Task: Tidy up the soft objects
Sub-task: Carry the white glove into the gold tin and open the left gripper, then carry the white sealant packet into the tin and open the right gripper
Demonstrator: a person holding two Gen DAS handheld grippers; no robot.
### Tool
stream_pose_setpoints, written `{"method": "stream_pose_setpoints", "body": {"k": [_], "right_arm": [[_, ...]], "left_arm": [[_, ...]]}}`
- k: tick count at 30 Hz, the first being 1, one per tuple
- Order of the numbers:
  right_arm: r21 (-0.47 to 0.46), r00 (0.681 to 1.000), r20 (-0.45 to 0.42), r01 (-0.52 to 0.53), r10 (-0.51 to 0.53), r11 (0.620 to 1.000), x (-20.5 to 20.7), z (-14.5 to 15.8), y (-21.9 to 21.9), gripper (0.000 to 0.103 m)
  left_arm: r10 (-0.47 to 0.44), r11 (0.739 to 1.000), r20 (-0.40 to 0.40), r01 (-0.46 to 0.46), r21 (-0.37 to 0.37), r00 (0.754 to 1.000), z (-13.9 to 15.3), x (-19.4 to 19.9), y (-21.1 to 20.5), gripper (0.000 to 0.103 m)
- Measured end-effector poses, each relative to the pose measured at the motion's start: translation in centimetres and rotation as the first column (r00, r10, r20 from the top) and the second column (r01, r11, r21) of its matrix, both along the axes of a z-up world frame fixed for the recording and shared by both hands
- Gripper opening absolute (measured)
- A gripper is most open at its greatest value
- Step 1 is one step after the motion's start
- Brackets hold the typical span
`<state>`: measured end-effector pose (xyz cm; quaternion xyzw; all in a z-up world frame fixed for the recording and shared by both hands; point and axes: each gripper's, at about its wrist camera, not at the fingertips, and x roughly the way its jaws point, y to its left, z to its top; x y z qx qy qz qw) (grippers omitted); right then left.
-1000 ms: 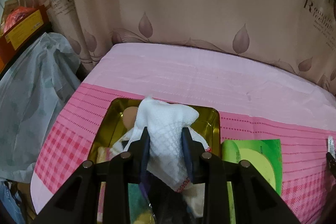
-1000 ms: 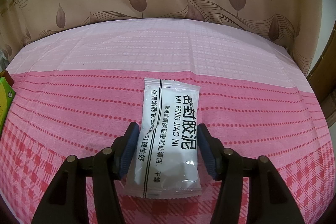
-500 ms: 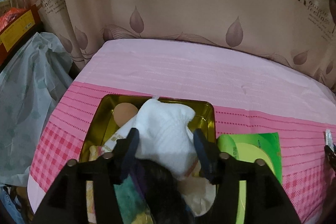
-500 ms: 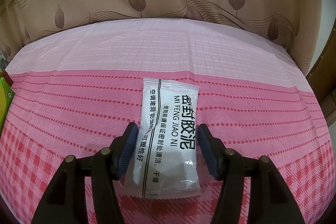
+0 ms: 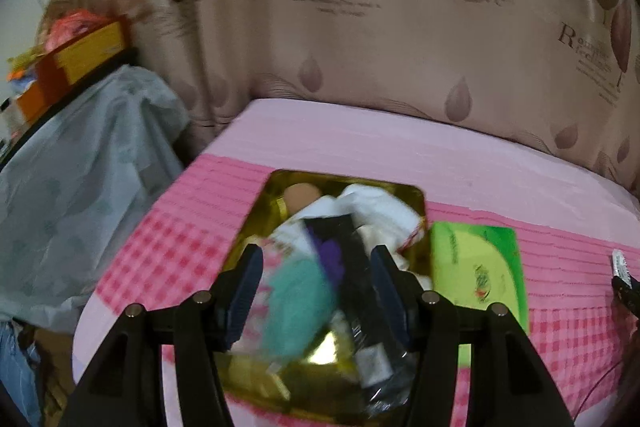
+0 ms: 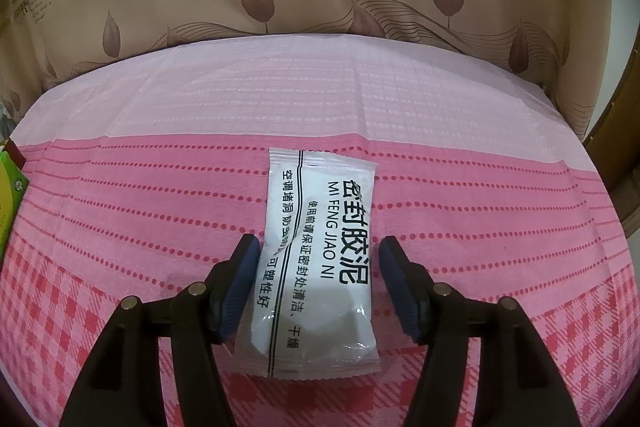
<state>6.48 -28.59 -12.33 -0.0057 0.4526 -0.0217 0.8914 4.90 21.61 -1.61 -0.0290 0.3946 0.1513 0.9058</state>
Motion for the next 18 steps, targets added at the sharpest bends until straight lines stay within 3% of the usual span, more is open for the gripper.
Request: {"method": "stream_pose_setpoints", "body": {"k": [9, 13, 18], "right_arm": [[0.010, 1.000, -0.004, 0.021, -0.021, 1.000, -0.6, 0.3, 0.3, 0.059], [0.005, 1.000, -0.004, 0.017, -0.017, 1.000, -1.1, 0.6, 0.7, 0.050], [-0.025, 0.999, -0.010, 0.032, -0.033, 0.999, -1.4, 1.0, 1.7, 0.049]], "left_arm": [[0.117, 0.993, 0.036, -0.117, 0.021, 0.993, -0.8, -4.8, 1.4, 0.057], [0.150, 0.988, 0.037, -0.151, 0.037, 0.988, -1.4, -5.6, 1.7, 0.057], [0.186, 0.982, 0.035, -0.186, 0.005, 0.982, -2.1, -6.0, 2.1, 0.057]]}}
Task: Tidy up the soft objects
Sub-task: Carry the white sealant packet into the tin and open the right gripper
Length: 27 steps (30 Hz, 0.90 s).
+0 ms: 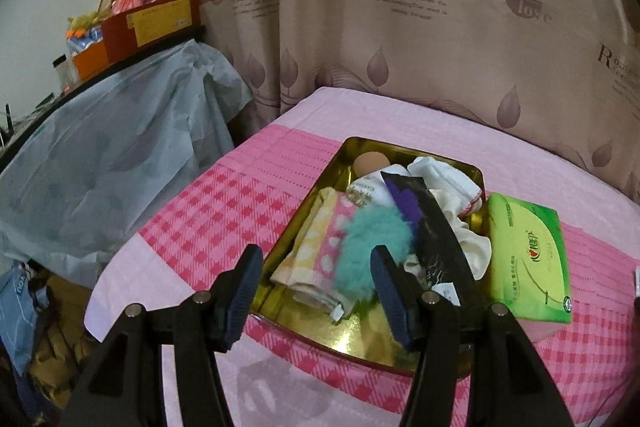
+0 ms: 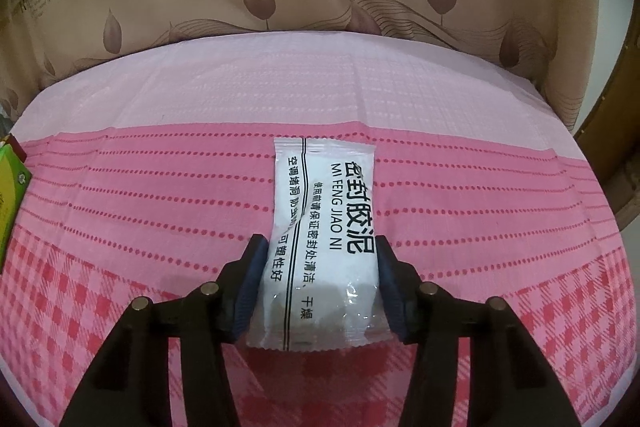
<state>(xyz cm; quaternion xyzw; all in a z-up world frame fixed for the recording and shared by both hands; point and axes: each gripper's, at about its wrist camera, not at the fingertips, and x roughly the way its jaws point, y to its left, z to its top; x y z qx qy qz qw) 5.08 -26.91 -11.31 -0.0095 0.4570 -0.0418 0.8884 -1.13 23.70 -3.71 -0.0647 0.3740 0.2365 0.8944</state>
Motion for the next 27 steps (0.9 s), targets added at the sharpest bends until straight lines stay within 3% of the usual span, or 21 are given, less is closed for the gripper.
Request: {"method": "stream_pose_setpoints", "body": {"k": [8, 14, 20, 27], "right_arm": [[-0.047, 1.000, 0.009, -0.011, 0.011, 0.999, -1.0, 0.7, 2.9, 0.048], [-0.077, 0.996, 0.039, -0.080, 0.083, 0.994, -1.4, 2.5, 6.1, 0.048], [-0.037, 0.985, 0.072, -0.153, 0.156, 0.987, -1.4, 4.9, 10.0, 0.048], [-0.028, 0.952, 0.094, -0.289, 0.290, 0.957, -1.2, 6.9, 16.7, 0.048]], "left_arm": [[0.025, 0.999, 0.002, -0.025, -0.032, 1.000, -0.9, -0.4, 0.5, 0.057], [0.065, 0.998, 0.013, -0.065, -0.009, 0.998, -1.3, -1.0, 0.9, 0.057], [0.091, 0.996, 0.030, -0.091, 0.001, 0.995, -1.2, -1.6, 1.2, 0.057], [0.103, 0.995, 0.030, -0.103, -0.014, 0.994, -1.2, -1.7, 1.7, 0.057]]}}
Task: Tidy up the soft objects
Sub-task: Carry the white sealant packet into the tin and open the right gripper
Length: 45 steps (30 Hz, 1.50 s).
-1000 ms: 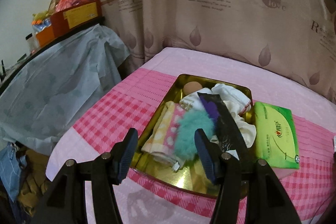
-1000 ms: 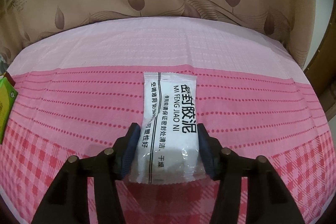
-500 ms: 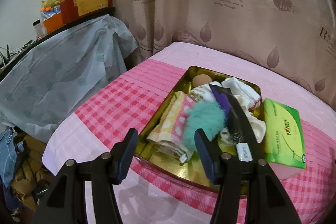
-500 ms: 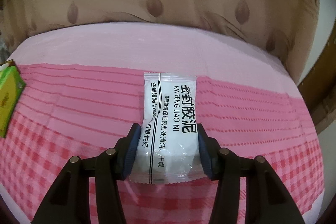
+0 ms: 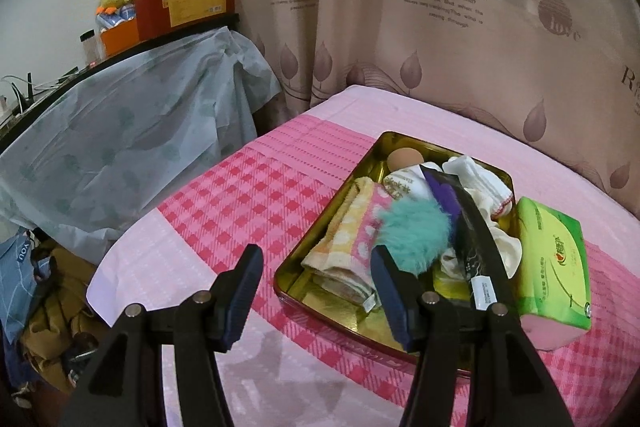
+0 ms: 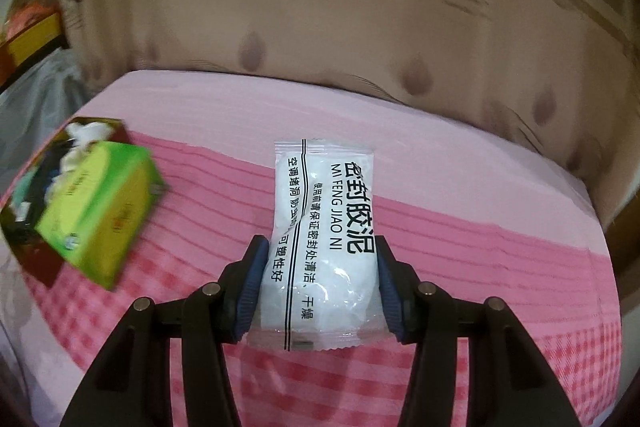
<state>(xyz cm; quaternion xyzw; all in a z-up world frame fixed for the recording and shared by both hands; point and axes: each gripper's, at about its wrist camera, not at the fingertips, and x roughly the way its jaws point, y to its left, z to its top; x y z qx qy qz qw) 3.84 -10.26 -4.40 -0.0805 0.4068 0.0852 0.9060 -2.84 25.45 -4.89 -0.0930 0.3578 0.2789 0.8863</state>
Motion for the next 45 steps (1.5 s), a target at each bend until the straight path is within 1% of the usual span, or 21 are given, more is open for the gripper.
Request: {"method": "stream_pose_setpoints", "body": {"k": [5, 11, 16, 23, 27, 31, 35, 43, 45], "right_arm": [[0.017, 0.996, 0.004, -0.086, 0.086, 0.996, -0.1, 0.7, 4.6, 0.048], [0.056, 0.981, 0.003, -0.191, 0.192, 0.980, -0.2, 1.7, 10.5, 0.048], [0.099, 0.959, -0.003, -0.282, 0.284, 0.954, -0.6, 2.3, 15.7, 0.048], [0.108, 0.923, -0.004, -0.382, 0.385, 0.918, -1.1, 2.5, 21.5, 0.048], [0.113, 0.910, -0.017, -0.410, 0.415, 0.905, -0.9, 1.9, 23.6, 0.048], [0.103, 0.903, -0.044, -0.422, 0.428, 0.901, 0.0, 1.0, 25.5, 0.048], [0.100, 0.902, -0.067, -0.419, 0.426, 0.903, 0.6, 0.1, 26.5, 0.048], [0.090, 0.907, -0.062, -0.410, 0.416, 0.908, 1.4, -0.4, 28.3, 0.048], [0.081, 0.908, -0.061, -0.409, 0.414, 0.909, 1.5, -0.6, 28.8, 0.048]], "left_arm": [[0.018, 1.000, 0.012, -0.018, -0.025, 1.000, 0.3, -0.4, 0.6, 0.057], [0.049, 0.998, 0.013, -0.049, -0.047, 0.999, 0.5, -0.6, 1.5, 0.057], [0.069, 0.996, 0.007, -0.069, -0.063, 0.998, 0.4, -0.7, 2.0, 0.057], [0.087, 0.993, 0.004, -0.086, -0.082, 0.996, 0.3, -0.8, 2.6, 0.057], [0.095, 0.991, -0.003, -0.095, -0.094, 0.995, 0.2, -0.9, 3.0, 0.057], [0.098, 0.990, -0.008, -0.098, -0.105, 0.995, 0.3, -1.1, 3.2, 0.057], [0.100, 0.988, -0.021, -0.102, -0.120, 0.995, 0.2, -1.2, 3.4, 0.057], [0.089, 0.986, -0.044, -0.094, -0.134, 0.995, -0.2, -2.1, 3.4, 0.057], [0.081, 0.986, -0.038, -0.086, -0.140, 0.996, -0.2, -2.2, 3.4, 0.057]]}}
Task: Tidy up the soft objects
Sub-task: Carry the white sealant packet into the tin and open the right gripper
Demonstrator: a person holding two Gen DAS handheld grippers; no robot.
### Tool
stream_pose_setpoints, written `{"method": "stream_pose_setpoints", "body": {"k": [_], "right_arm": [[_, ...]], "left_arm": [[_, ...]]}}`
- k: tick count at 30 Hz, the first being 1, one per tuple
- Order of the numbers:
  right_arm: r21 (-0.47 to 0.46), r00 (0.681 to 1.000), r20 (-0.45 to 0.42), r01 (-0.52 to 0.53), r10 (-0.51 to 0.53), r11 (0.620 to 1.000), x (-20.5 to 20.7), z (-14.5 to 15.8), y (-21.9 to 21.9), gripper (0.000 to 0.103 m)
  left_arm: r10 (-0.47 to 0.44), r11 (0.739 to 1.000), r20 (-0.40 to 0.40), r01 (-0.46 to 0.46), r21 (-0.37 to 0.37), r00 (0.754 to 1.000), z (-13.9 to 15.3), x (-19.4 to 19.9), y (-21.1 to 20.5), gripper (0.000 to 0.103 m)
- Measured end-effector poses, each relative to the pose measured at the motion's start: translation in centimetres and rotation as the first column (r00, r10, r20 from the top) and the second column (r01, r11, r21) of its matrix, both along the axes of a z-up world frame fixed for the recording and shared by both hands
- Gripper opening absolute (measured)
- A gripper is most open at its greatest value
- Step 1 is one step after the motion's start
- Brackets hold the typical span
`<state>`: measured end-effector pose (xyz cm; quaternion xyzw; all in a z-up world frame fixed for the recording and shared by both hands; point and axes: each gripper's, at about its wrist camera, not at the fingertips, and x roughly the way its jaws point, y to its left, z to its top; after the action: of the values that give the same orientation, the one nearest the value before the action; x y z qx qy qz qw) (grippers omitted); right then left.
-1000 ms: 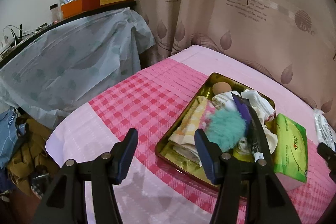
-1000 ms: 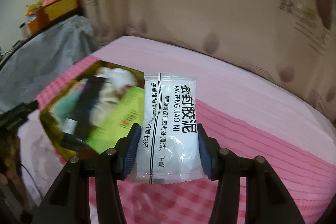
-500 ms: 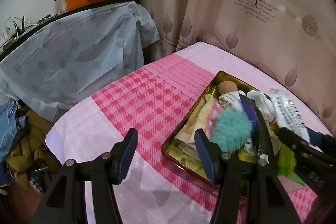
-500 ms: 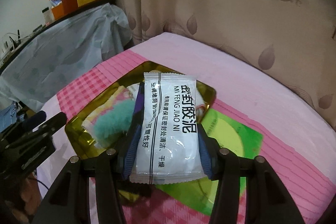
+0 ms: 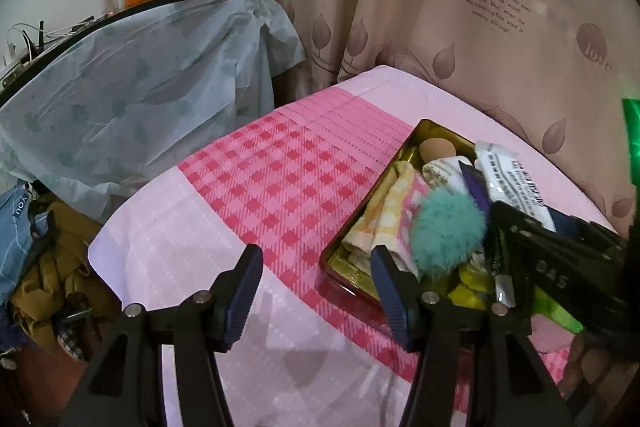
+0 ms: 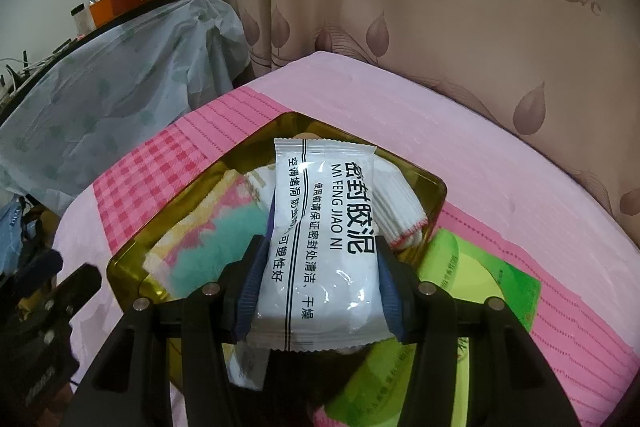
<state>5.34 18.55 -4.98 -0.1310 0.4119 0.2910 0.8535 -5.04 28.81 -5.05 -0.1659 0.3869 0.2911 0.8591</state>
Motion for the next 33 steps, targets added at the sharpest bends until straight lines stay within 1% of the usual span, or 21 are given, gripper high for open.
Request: {"method": "stream_pose_setpoints", "body": {"k": [3, 6, 12, 14, 15, 16, 20, 22, 24, 27, 31, 33], "right_arm": [[-0.009, 1.000, -0.006, -0.004, 0.004, 1.000, -0.1, -0.3, 0.5, 0.049], [-0.024, 1.000, 0.011, -0.007, 0.008, 1.000, -0.5, -0.4, 0.7, 0.050], [-0.018, 1.000, 0.018, -0.015, 0.015, 1.000, -1.1, -0.1, 0.7, 0.052], [-0.012, 1.000, 0.021, -0.019, 0.019, 1.000, -1.3, 0.1, 0.6, 0.055], [-0.009, 0.999, 0.023, -0.024, 0.024, 1.000, -1.4, 0.2, 0.5, 0.061], [-0.007, 0.999, 0.028, -0.025, 0.025, 1.000, -1.6, 0.3, 0.4, 0.069], [0.009, 0.999, 0.046, -0.016, 0.015, 1.000, -2.4, 0.8, -0.6, 0.080], [0.013, 0.998, 0.066, 0.003, -0.004, 1.000, -3.0, 1.1, -1.5, 0.090], [0.018, 0.997, 0.077, 0.031, -0.032, 0.999, -3.7, 1.5, -2.8, 0.092], [0.016, 0.995, 0.069, 0.067, -0.068, 0.998, -4.6, 1.7, -4.2, 0.098], [0.006, 0.990, 0.060, 0.126, -0.126, 0.992, -5.9, 1.7, -5.9, 0.099], [-0.001, 0.988, 0.061, 0.139, -0.139, 0.990, -6.7, 1.6, -6.5, 0.099]], "left_arm": [[-0.016, 1.000, 0.009, 0.016, 0.004, 1.000, 0.2, 0.0, -0.3, 0.057], [-0.024, 1.000, 0.017, 0.023, 0.003, 1.000, 0.4, 0.0, -0.4, 0.057], [-0.025, 1.000, 0.028, 0.025, 0.009, 0.999, 0.7, -0.2, -0.6, 0.057], [-0.026, 1.000, 0.030, 0.026, 0.012, 0.999, 0.8, -0.1, -0.6, 0.057], [-0.027, 1.000, 0.030, 0.027, 0.015, 0.999, 0.8, -0.1, -0.7, 0.057], [-0.028, 0.999, 0.029, 0.027, 0.017, 0.999, 0.8, -0.1, -0.7, 0.057], [-0.032, 0.999, 0.026, 0.032, 0.022, 0.999, 0.8, -0.1, -0.8, 0.057], [-0.035, 0.999, 0.025, 0.034, 0.024, 0.999, 0.8, 0.0, -0.9, 0.057], [-0.038, 0.999, 0.025, 0.037, 0.029, 0.999, 0.8, 0.0, -1.0, 0.057], [-0.052, 0.998, 0.019, 0.052, 0.039, 0.998, 0.7, 0.1, -1.3, 0.057], [-0.074, 0.996, 0.005, 0.074, 0.049, 0.997, 0.4, 0.5, -1.8, 0.057], [-0.084, 0.995, 0.000, 0.083, 0.060, 0.997, 0.3, 0.6, -2.2, 0.057]]}}
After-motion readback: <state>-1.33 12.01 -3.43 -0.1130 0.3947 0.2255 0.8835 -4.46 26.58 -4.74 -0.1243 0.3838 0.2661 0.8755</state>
